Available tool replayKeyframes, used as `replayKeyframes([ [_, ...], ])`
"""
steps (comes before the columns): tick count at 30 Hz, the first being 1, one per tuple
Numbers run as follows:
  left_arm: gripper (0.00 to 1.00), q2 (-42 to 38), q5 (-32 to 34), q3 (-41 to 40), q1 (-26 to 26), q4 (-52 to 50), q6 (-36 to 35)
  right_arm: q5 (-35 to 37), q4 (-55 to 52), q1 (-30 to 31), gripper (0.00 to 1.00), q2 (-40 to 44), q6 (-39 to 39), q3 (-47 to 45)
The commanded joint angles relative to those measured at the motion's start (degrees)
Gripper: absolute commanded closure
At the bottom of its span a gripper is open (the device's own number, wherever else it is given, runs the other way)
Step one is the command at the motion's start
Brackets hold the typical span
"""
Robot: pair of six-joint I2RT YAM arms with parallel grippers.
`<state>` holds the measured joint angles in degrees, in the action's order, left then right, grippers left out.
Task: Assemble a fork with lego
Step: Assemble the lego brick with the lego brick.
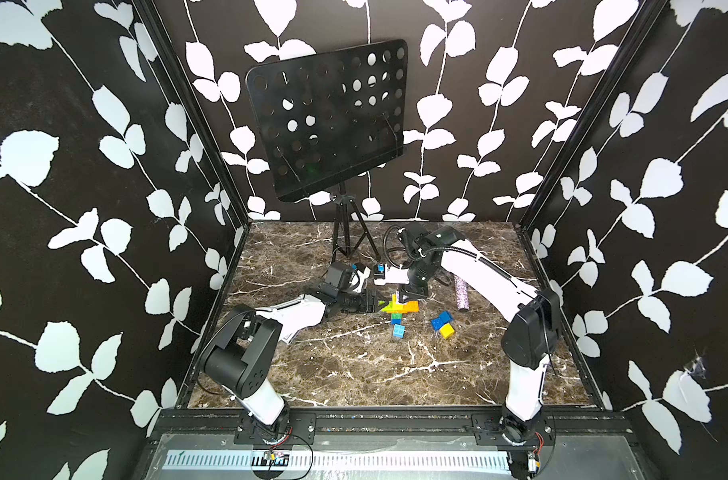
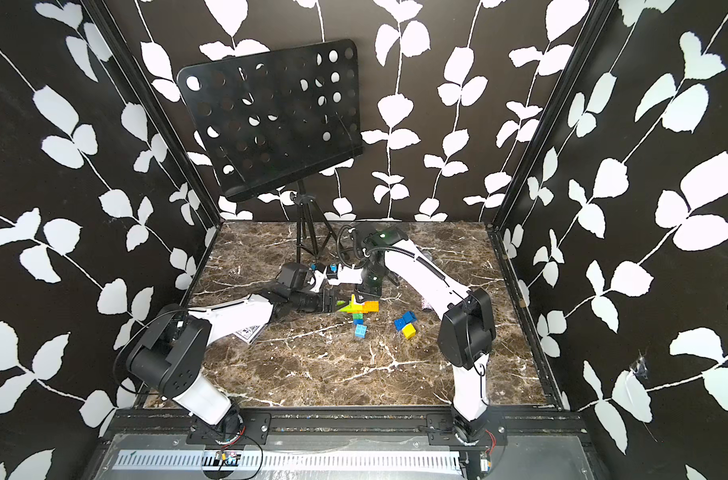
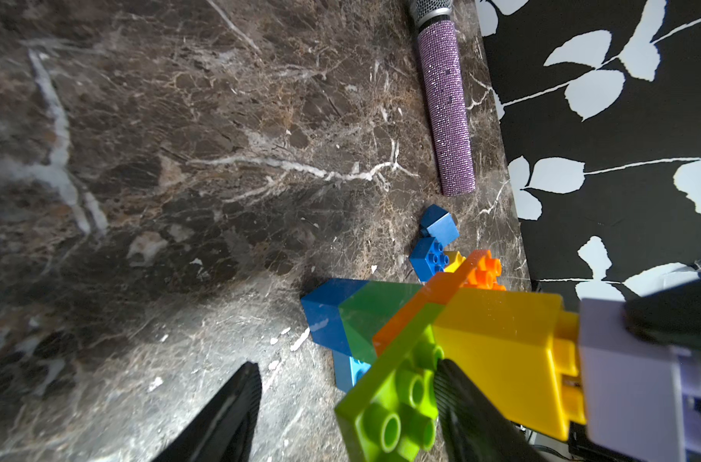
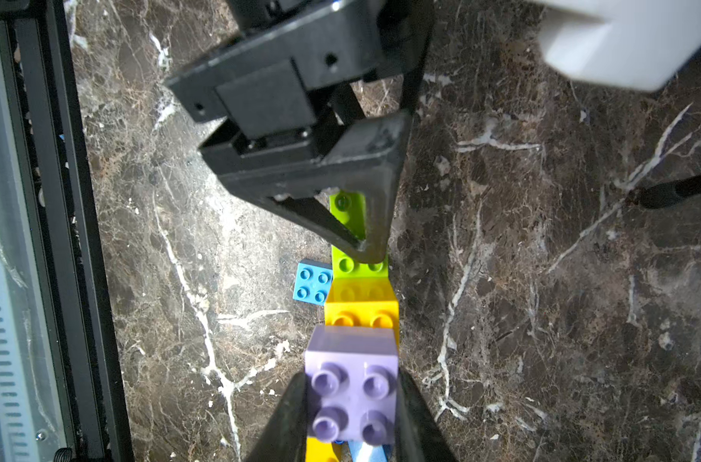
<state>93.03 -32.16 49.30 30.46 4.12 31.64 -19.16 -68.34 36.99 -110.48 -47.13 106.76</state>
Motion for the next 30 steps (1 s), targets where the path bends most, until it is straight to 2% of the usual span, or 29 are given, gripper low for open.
replayKeyframes([
  [1, 0.29, 0.2, 0.0, 1.3, 0.3, -1.1, -1.2, -1.4, -1.1, -0.3, 0.73, -1.3, -1.7, 0.4],
  [6, 0.29, 0.5, 0.2, 1.2, 0.3, -1.1, -1.1, -2.8, 1.0, -0.3, 0.73, 0.2, -1.6, 0.1],
  [11, 0.29, 0.7, 0.1, 1.3, 0.4, -0.7, -0.9, -3.3, -1.5, -0.3, 0.73, -0.3, -2.3, 3.0],
  [30, 0.29, 0.9, -0.2, 0.7, 0.3, 0.1, -0.5, 0.9, -0.7, -0.3, 0.72, -3.3, 0.0, 1.5],
])
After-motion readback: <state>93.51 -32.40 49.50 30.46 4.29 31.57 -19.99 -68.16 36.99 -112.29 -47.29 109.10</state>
